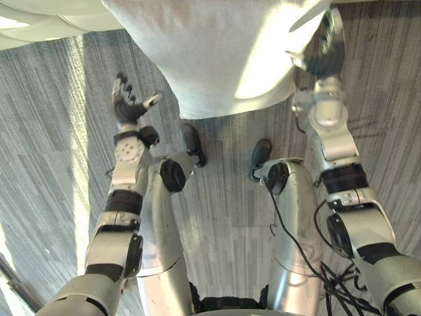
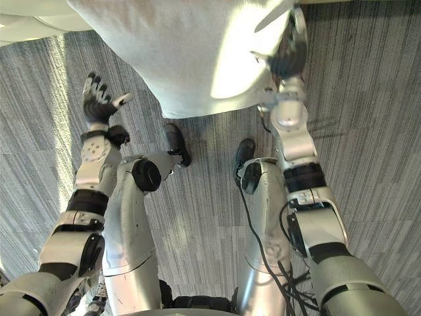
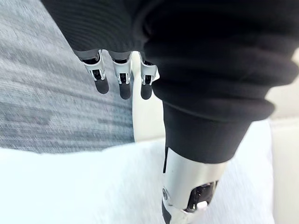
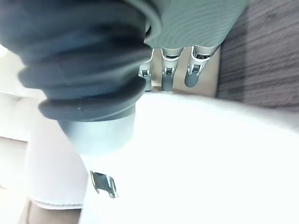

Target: Pick up cushions and gather them together orderly.

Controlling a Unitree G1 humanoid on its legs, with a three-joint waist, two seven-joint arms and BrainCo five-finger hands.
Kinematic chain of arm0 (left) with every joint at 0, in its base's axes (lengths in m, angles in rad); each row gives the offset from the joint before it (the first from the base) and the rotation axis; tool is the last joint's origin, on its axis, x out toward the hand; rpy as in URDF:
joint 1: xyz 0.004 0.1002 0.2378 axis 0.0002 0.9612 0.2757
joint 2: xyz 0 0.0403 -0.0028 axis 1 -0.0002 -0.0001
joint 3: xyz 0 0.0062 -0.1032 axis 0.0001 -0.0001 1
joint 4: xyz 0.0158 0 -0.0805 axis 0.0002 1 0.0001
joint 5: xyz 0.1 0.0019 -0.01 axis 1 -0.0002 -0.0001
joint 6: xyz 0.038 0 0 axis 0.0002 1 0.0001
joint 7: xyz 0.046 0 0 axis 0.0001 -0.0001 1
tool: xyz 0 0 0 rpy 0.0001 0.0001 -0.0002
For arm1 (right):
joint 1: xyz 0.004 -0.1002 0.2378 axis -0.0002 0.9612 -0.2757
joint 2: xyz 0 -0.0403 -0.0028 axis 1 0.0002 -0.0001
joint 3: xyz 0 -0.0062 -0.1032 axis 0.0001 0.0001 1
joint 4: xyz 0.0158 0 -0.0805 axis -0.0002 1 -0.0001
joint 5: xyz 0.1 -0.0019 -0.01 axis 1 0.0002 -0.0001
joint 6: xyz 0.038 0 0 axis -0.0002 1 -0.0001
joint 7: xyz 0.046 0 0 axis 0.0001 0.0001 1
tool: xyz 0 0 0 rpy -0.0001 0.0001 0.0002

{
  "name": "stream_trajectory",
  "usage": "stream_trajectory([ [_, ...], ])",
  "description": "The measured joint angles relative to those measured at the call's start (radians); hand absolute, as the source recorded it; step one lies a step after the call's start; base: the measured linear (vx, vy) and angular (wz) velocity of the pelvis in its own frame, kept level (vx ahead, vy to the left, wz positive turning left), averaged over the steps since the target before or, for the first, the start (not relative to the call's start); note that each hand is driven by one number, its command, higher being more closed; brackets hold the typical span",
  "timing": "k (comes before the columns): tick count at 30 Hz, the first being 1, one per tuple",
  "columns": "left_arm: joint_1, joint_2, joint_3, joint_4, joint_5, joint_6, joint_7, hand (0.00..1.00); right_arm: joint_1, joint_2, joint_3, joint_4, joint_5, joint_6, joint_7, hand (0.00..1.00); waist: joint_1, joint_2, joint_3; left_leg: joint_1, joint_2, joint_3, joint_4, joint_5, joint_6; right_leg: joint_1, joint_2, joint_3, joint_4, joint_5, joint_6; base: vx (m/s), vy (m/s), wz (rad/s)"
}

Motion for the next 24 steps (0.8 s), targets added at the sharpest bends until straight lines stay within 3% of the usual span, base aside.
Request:
stream_trajectory([
  [3,-0.023,-0.023,0.0,0.001,-0.02,0.001,0.047,1.0,-0.034,0.03,-0.007,0.015,0.011,0.009,-0.023,1.0,-0.006,0.0,0.0,-0.003,0.002,-0.001,-0.001,0.001,-0.001,-0.003,0.003,-0.001,-0.001,0.001,-0.002,-0.01,0.001,-0.01],
  [9,-0.05,0.029,0.004,0.001,-0.038,0.002,0.072,1.0,-0.096,0.029,-0.053,0.041,0.116,0.009,-0.027,1.0,-0.007,0.0,0.0,-0.024,0.001,-0.007,0.002,0.004,-0.007,-0.019,0.006,-0.006,-0.002,0.005,-0.008,0.0,0.0,0.0],
  [17,-0.024,0.009,0.007,-0.105,-0.037,0.002,0.114,1.0,-0.038,0.054,-0.04,-0.041,0.153,-0.033,-0.013,1.0,-0.022,0.0,-0.001,0.01,0.017,-0.011,0.019,0.005,-0.006,0.018,0.015,-0.009,0.006,0.005,-0.009,-0.01,-0.001,-0.03],
  [21,0.131,-0.06,-0.026,-0.291,-0.025,-0.004,0.144,1.0,0.154,0.088,-0.039,-0.176,0.124,-0.066,-0.008,1.0,-0.026,0.001,-0.006,0.196,0.018,-0.004,-0.057,0.005,-0.011,0.201,0.034,-0.013,-0.075,0.01,-0.017,-0.02,-0.038,-0.07],
  [24,0.268,-0.109,-0.042,-0.417,0.006,-0.037,0.149,1.0,0.334,0.113,-0.023,-0.322,0.082,-0.078,-0.006,1.0,-0.028,-0.001,-0.008,0.387,0.012,0.01,-0.182,0.018,-0.044,0.396,0.048,-0.03,-0.207,0.025,-0.011,0.0,-0.069,-0.07],
])
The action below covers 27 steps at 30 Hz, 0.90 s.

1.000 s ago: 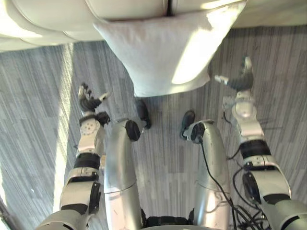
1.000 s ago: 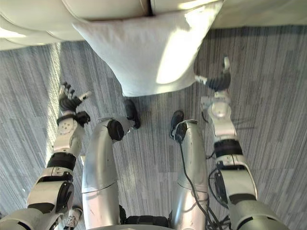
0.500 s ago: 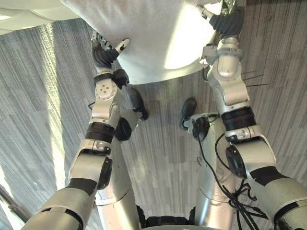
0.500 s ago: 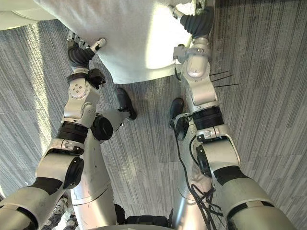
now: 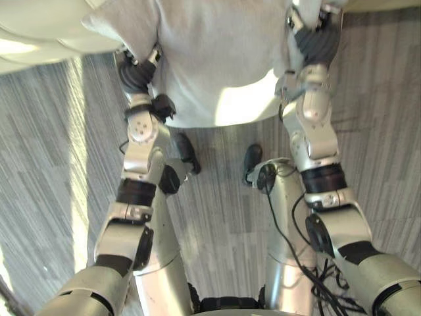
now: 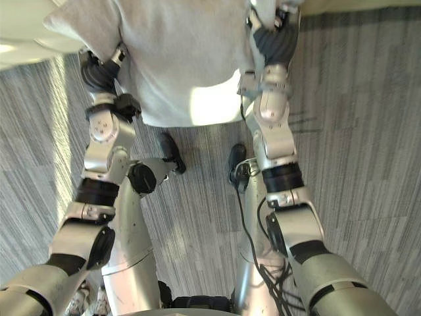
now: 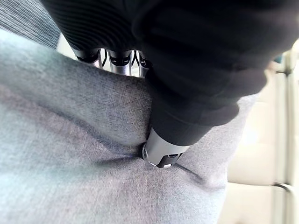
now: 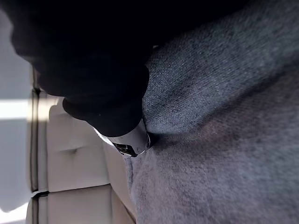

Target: Pick up cushions and gather them together orderly.

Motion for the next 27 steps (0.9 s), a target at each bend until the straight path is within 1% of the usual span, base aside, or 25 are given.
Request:
stream_trajectory([
  [1,0.033,-0.01,-0.011,-0.019,0.004,-0.008,0.0,1.0,0.044,0.008,0.003,-0.027,-0.015,-0.007,0.005,1.0,0.0,-0.003,-0.018,0.035,-0.005,0.007,-0.027,0.004,-0.005,0.031,-0.001,-0.002,-0.025,0.003,0.0,0.05,-0.068,0.03],
  [3,0.165,-0.053,-0.065,-0.101,0.014,-0.012,-0.001,1.0,0.211,0.031,0.007,-0.12,-0.032,-0.022,0.012,1.0,0.002,-0.004,-0.068,0.186,-0.023,0.022,-0.123,0.017,-0.014,0.179,-0.004,-0.013,-0.116,0.014,-0.01,0.13,-0.053,0.11],
  [5,0.27,-0.083,-0.096,-0.132,0.037,-0.023,-0.005,1.0,0.334,0.044,0.024,-0.161,-0.052,-0.036,0.017,1.0,0.001,-0.004,-0.158,0.243,-0.036,0.024,-0.182,0.023,-0.024,0.242,-0.004,-0.025,-0.177,0.014,-0.01,0.21,-0.034,0.15],
  [6,0.347,-0.108,-0.111,-0.157,0.049,-0.027,-0.019,1.0,0.434,0.054,0.033,-0.216,-0.054,-0.041,0.028,1.0,0.002,-0.004,-0.163,0.362,-0.051,0.025,-0.247,0.03,-0.033,0.371,-0.005,-0.039,-0.244,0.017,-0.005,0.25,-0.023,0.19],
  [7,0.397,-0.12,-0.114,-0.174,0.056,-0.027,-0.025,1.0,0.488,0.057,0.047,-0.242,-0.055,-0.047,0.036,1.0,0.002,-0.004,-0.177,0.427,-0.058,0.028,-0.283,0.031,-0.035,0.436,-0.007,-0.05,-0.284,0.019,-0.002,0.24,-0.023,0.16],
  [8,0.432,-0.124,-0.118,-0.187,0.059,-0.027,-0.029,1.0,0.527,0.057,0.057,-0.26,-0.055,-0.051,0.043,1.0,0.003,-0.006,-0.196,0.46,-0.066,0.029,-0.309,0.034,-0.039,0.469,-0.008,-0.053,-0.308,0.02,0.0,0.18,-0.011,0.14],
  [9,0.503,-0.123,-0.129,-0.216,0.067,-0.028,-0.041,1.0,0.604,0.055,0.075,-0.296,-0.056,-0.062,0.062,1.0,0.003,-0.008,-0.229,0.526,-0.08,0.036,-0.36,0.038,-0.044,0.536,-0.014,-0.061,-0.356,0.021,0.003,0.24,0.001,0.19],
  [10,0.557,-0.122,-0.14,-0.239,0.076,-0.035,-0.049,1.0,0.671,0.056,0.083,-0.33,-0.056,-0.069,0.084,1.0,0.006,-0.008,-0.233,0.61,-0.093,0.039,-0.408,0.041,-0.049,0.624,-0.018,-0.073,-0.405,0.023,0.008,0.25,0.008,0.2],
  [11,0.584,-0.123,-0.143,-0.252,0.077,-0.037,-0.052,1.0,0.702,0.056,0.088,-0.346,-0.056,-0.07,0.096,1.0,0.007,-0.009,-0.235,0.649,-0.1,0.04,-0.431,0.042,-0.051,0.666,-0.018,-0.078,-0.43,0.025,0.012,0.24,0.016,0.18],
  [13,0.682,-0.123,-0.146,-0.287,0.092,-0.048,-0.071,1.0,0.821,0.053,0.113,-0.389,-0.055,-0.077,0.135,1.0,0.007,-0.009,-0.291,0.745,-0.115,0.046,-0.502,0.045,-0.057,0.776,-0.019,-0.096,-0.519,0.031,0.022,0.27,0.027,0.15],
  [14,0.693,-0.123,-0.146,-0.289,0.095,-0.05,-0.073,1.0,0.834,0.053,0.116,-0.39,-0.054,-0.08,0.143,1.0,0.007,-0.009,-0.299,0.759,-0.118,0.046,-0.516,0.046,-0.058,0.793,-0.019,-0.099,-0.535,0.032,0.025,0.22,0.028,0.11],
  [15,0.715,-0.122,-0.146,-0.289,0.094,-0.053,-0.085,1.0,0.858,0.054,0.119,-0.388,-0.049,-0.08,0.162,1.0,0.009,-0.011,-0.321,0.79,-0.127,0.049,-0.549,0.05,-0.06,0.826,-0.018,-0.101,-0.572,0.038,0.034,0.13,0.031,0.07],
  [16,0.735,-0.121,-0.146,-0.287,0.093,-0.059,-0.087,1.0,0.862,0.051,0.118,-0.37,-0.04,-0.08,0.183,1.0,0.008,-0.012,-0.346,0.816,-0.14,0.051,-0.589,0.058,-0.062,0.852,-0.018,-0.1,-0.613,0.049,0.043,0.16,0.042,0.01],
  [17,0.745,-0.121,-0.144,-0.279,0.092,-0.062,-0.088,1.0,0.845,0.041,0.118,-0.338,-0.025,-0.08,0.198,1.0,0.008,-0.01,-0.357,0.844,-0.145,0.057,-0.621,0.067,-0.061,0.883,-0.012,-0.1,-0.664,0.069,0.049,0.16,0.049,-0.04],
  [19,0.767,-0.121,-0.142,-0.275,0.092,-0.062,-0.089,1.0,0.82,0.027,0.118,-0.287,-0.007,-0.076,0.218,1.0,0.008,-0.008,-0.359,0.889,-0.144,0.065,-0.654,0.068,-0.06,0.944,0.004,-0.097,-0.741,0.103,0.057,0.16,0.068,-0.16],
  [21,0.785,-0.12,-0.141,-0.26,0.092,-0.062,-0.099,1.0,0.806,0.005,0.117,-0.255,-0.007,-0.073,0.237,1.0,0.009,-0.01,-0.361,0.937,-0.15,0.075,-0.681,0.064,-0.054,0.99,0.01,-0.078,-0.784,0.132,0.077,0.17,0.099,-0.2],
  [23,0.795,-0.119,-0.136,-0.247,0.09,-0.061,-0.113,1.0,0.788,-0.007,0.116,-0.232,-0.007,-0.073,0.253,1.0,0.009,-0.01,-0.363,0.965,-0.16,0.081,-0.694,0.053,-0.047,0.995,0.0,-0.067,-0.759,0.14,0.091,0.14,0.093,-0.12],
  [24,0.795,-0.119,-0.137,-0.235,0.078,-0.057,-0.128,1.0,0.774,-0.01,0.106,-0.204,-0.007,-0.068,0.257,1.0,0.005,-0.01,-0.363,0.989,-0.168,0.082,-0.694,0.035,-0.045,0.987,-0.005,-0.06,-0.698,0.142,0.096,0.13,0.099,-0.1],
  [25,0.795,-0.119,-0.138,-0.225,0.071,-0.052,-0.137,1.0,0.769,-0.013,0.096,-0.179,-0.007,-0.066,0.263,1.0,0.006,-0.012,-0.363,1.018,-0.171,0.082,-0.692,0.012,-0.047,0.965,-0.01,-0.047,-0.609,0.144,0.099,0.16,0.121,-0.07],
  [26,0.797,-0.113,-0.138,-0.206,0.071,-0.042,-0.153,1.0,0.77,-0.018,0.086,-0.154,-0.008,-0.059,0.275,1.0,0.004,-0.018,-0.36,1.065,-0.185,0.078,-0.699,-0.011,-0.045,0.924,-0.04,-0.039,-0.445,0.17,0.132,0.13,0.081,0.0],
  [27,0.8,-0.105,-0.138,-0.203,0.072,-0.028,-0.158,1.0,0.77,-0.025,0.075,-0.134,-0.008,-0.053,0.289,1.0,-0.003,-0.021,-0.359,1.11,-0.193,0.072,-0.717,-0.029,-0.028,0.875,-0.058,-0.019,-0.317,0.211,0.12,0.15,0.049,0.14],
])
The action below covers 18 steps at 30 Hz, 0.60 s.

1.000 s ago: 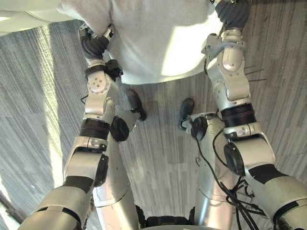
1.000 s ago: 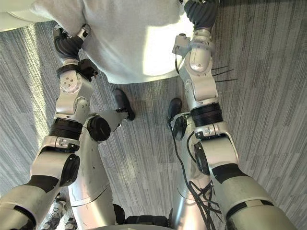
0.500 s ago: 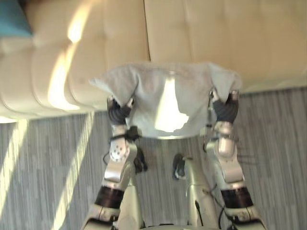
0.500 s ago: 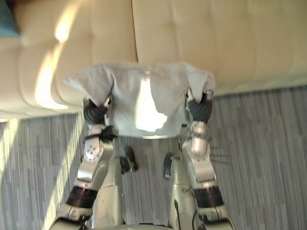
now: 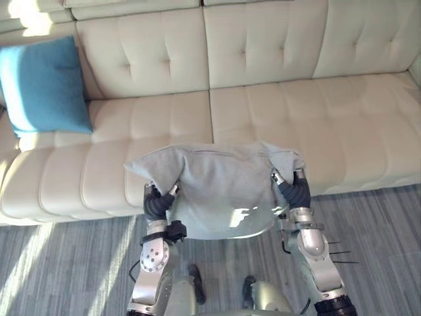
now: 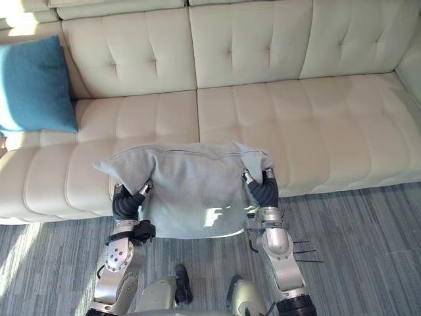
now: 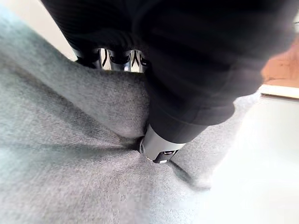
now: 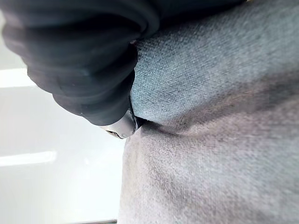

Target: Pick up cushions and gather them together orderly.

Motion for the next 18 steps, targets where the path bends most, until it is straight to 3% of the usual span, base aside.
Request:
stream_trajectory([
  [2,0.006,0.006,0.001,-0.003,0.003,0.006,-0.013,1.0,0.006,-0.001,-0.009,0.025,0.001,0.001,0.016,1.0,-0.023,0.004,-0.016,0.05,-0.003,-0.004,-0.026,-0.025,0.007,-0.074,0.011,0.027,0.023,-0.072,-0.056,0.21,-0.007,0.14],
  [5,-0.024,0.008,0.0,-0.006,0.003,0.005,-0.014,1.0,0.008,-0.005,-0.038,0.028,0.003,0.001,0.04,1.0,-0.028,0.011,-0.014,0.076,-0.001,-0.029,-0.051,-0.044,-0.01,-0.168,0.059,0.061,-0.197,-0.057,-0.046,0.3,-0.095,0.24],
  [6,-0.033,0.009,-0.002,-0.006,0.004,0.005,-0.018,1.0,0.016,-0.018,-0.048,0.028,0.004,0.002,0.05,1.0,-0.048,0.01,-0.015,0.091,-0.006,-0.051,-0.06,-0.046,-0.03,-0.185,0.09,0.112,-0.378,0.027,-0.027,0.39,-0.167,0.81],
  [7,-0.037,0.005,-0.01,0.005,0.007,0.006,-0.028,1.0,0.032,-0.038,-0.055,0.029,0.004,0.003,0.053,1.0,-0.068,0.022,-0.016,0.109,-0.014,-0.097,-0.043,-0.073,-0.081,-0.156,0.098,0.139,-0.46,0.183,-0.068,0.41,-0.149,0.71],
  [8,-0.035,-0.012,-0.02,0.014,0.006,0.01,-0.033,1.0,0.039,-0.049,-0.062,0.03,0.005,0.011,0.055,1.0,-0.064,0.058,-0.019,0.111,0.008,-0.121,-0.042,-0.079,-0.087,-0.149,0.113,0.119,-0.45,0.173,-0.063,0.42,-0.114,0.5],
  [9,-0.04,-0.02,-0.043,0.017,0.009,0.016,-0.047,1.0,0.053,-0.059,-0.094,0.03,0.005,0.025,0.056,1.0,-0.055,0.071,-0.024,0.123,0.011,-0.153,-0.039,-0.049,-0.133,-0.149,0.106,0.106,-0.384,0.125,-0.088,0.4,-0.112,0.38],
  [11,-0.063,-0.034,-0.067,0.037,0.016,0.024,-0.073,1.0,0.07,-0.057,-0.151,0.028,0.003,0.034,0.059,1.0,-0.078,0.071,-0.024,0.098,0.018,-0.177,0.092,0.014,-0.198,-0.107,0.072,0.061,-0.333,0.071,-0.108,0.41,-0.157,0.67],
  [12,-0.076,-0.038,-0.076,0.048,0.016,0.025,-0.084,1.0,0.081,-0.057,-0.167,0.019,0.002,0.034,0.06,1.0,-0.077,0.071,-0.024,0.052,0.039,-0.148,0.214,0.06,-0.198,-0.067,0.067,0.047,-0.355,0.06,-0.111,0.4,-0.142,0.48],
  [13,-0.075,-0.041,-0.088,0.051,0.013,0.025,-0.088,1.0,0.09,-0.054,-0.173,0.002,0.003,0.034,0.058,1.0,-0.073,0.069,-0.022,-0.028,0.115,-0.05,0.417,0.104,-0.166,0.015,0.066,0.034,-0.417,0.055,-0.117,0.25,-0.083,0.24],
  [14,-0.075,-0.043,-0.09,0.051,0.012,0.025,-0.089,1.0,0.094,-0.054,-0.174,-0.006,0.003,0.035,0.057,1.0,-0.072,0.069,-0.023,-0.038,0.131,-0.028,0.451,0.098,-0.156,0.032,0.066,0.03,-0.431,0.055,-0.117,0.29,-0.071,0.16],
  [15,-0.077,-0.047,-0.09,0.05,0.012,0.024,-0.1,1.0,0.114,-0.054,-0.177,-0.042,0.003,0.034,0.049,1.0,-0.072,0.07,-0.024,-0.076,0.176,0.052,0.516,0.075,-0.117,0.084,0.061,0.014,-0.477,0.055,-0.117,0.22,0.001,0.18],
  [17,-0.084,-0.047,-0.09,0.046,0.012,0.023,-0.112,1.0,0.134,-0.046,-0.199,-0.098,0.002,0.033,0.047,1.0,-0.067,0.068,-0.024,-0.125,0.199,0.123,0.477,0.047,-0.07,0.12,0.049,0.005,-0.53,0.053,-0.116,0.21,0.044,0.1],
  [18,-0.091,-0.046,-0.091,0.046,0.012,0.024,-0.124,1.0,0.128,-0.04,-0.21,-0.101,0.002,0.029,0.046,1.0,-0.06,0.074,-0.027,-0.152,0.191,0.142,0.377,0.039,-0.057,0.125,0.043,0.006,-0.551,0.053,-0.108,0.12,0.137,-0.05],
])
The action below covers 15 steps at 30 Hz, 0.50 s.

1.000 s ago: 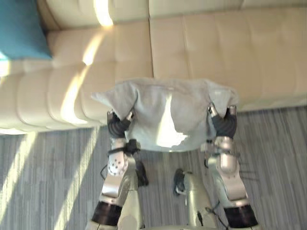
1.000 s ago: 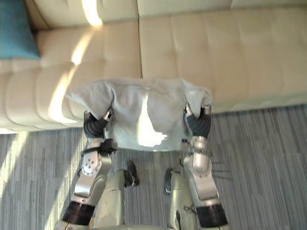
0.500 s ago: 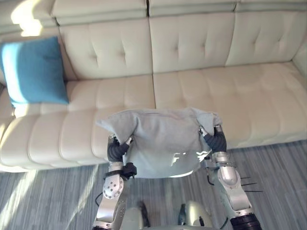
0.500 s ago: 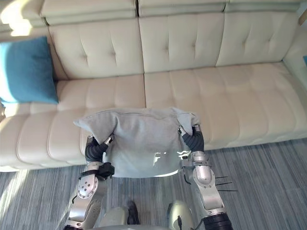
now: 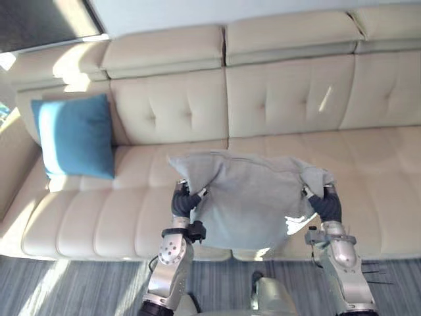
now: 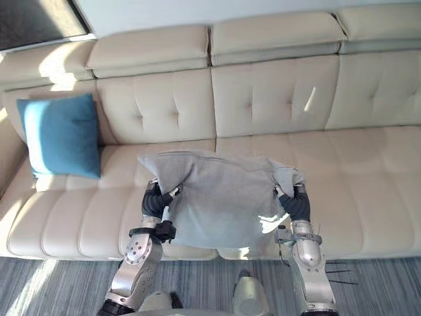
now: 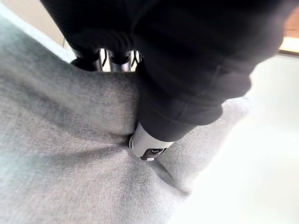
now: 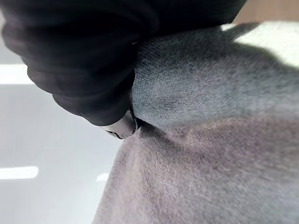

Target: Pick up cushions and gather them together orderly.

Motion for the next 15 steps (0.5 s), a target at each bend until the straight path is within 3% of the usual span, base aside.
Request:
stream_trajectory([
  [1,-0.004,0.0,0.0,0.001,0.0,0.001,-0.002,1.0,0.001,0.001,-0.008,0.007,0.0,0.0,-0.003,1.0,0.003,0.011,-0.007,-0.005,-0.025,-0.006,-0.139,0.009,-0.004,-0.001,-0.005,0.002,-0.002,0.001,0.016,0.15,0.178,-0.08],
  [2,-0.004,-0.002,-0.003,0.001,0.0,0.001,-0.003,1.0,0.003,-0.001,-0.011,0.009,0.0,0.0,-0.004,1.0,0.005,0.021,-0.012,0.002,-0.043,-0.014,-0.233,0.06,-0.001,-0.003,-0.001,0.007,-0.002,0.0,0.028,0.14,0.212,-0.25],
  [3,-0.004,-0.014,-0.006,0.002,0.002,0.001,-0.002,1.0,0.003,-0.011,-0.015,0.012,-0.002,0.002,-0.004,1.0,0.01,0.056,-0.026,0.018,-0.048,-0.049,-0.381,0.2,-0.016,-0.01,0.028,0.023,-0.008,-0.004,0.05,0.12,0.204,-0.35],
  [4,-0.007,-0.016,-0.006,0.007,0.004,0.001,-0.003,1.0,-0.003,-0.004,-0.014,0.025,-0.002,0.004,-0.004,1.0,0.011,0.053,-0.027,0.041,-0.053,-0.05,-0.407,0.18,-0.027,-0.01,0.031,0.032,-0.011,-0.006,0.06,0.15,0.219,-0.33],
  [6,-0.013,0.025,0.008,0.017,0.017,0.002,-0.001,1.0,-0.01,0.055,-0.008,0.051,-0.012,0.011,-0.004,1.0,0.014,0.006,-0.033,0.085,-0.11,-0.012,-0.505,0.2,-0.01,-0.018,0.004,0.086,-0.041,0.013,0.091,0.11,0.143,-0.3],
  [11,-0.03,0.033,0.047,0.018,0.033,0.002,0.014,1.0,-0.095,0.057,0.04,0.068,-0.041,0.03,-0.026,1.0,0.01,0.003,-0.037,0.139,-0.157,0.071,-0.594,0.213,0.006,-0.007,-0.016,0.16,-0.136,0.072,0.123,0.05,0.101,-0.46],
  [15,-0.172,0.05,0.05,0.093,0.086,0.002,0.097,1.0,-0.304,0.054,0.071,0.143,-0.067,0.029,-0.109,1.0,0.003,0.001,-0.035,0.136,-0.175,0.087,-0.651,0.238,0.009,-0.021,-0.011,0.183,-0.195,0.124,0.117,-0.02,0.031,-0.18],
])
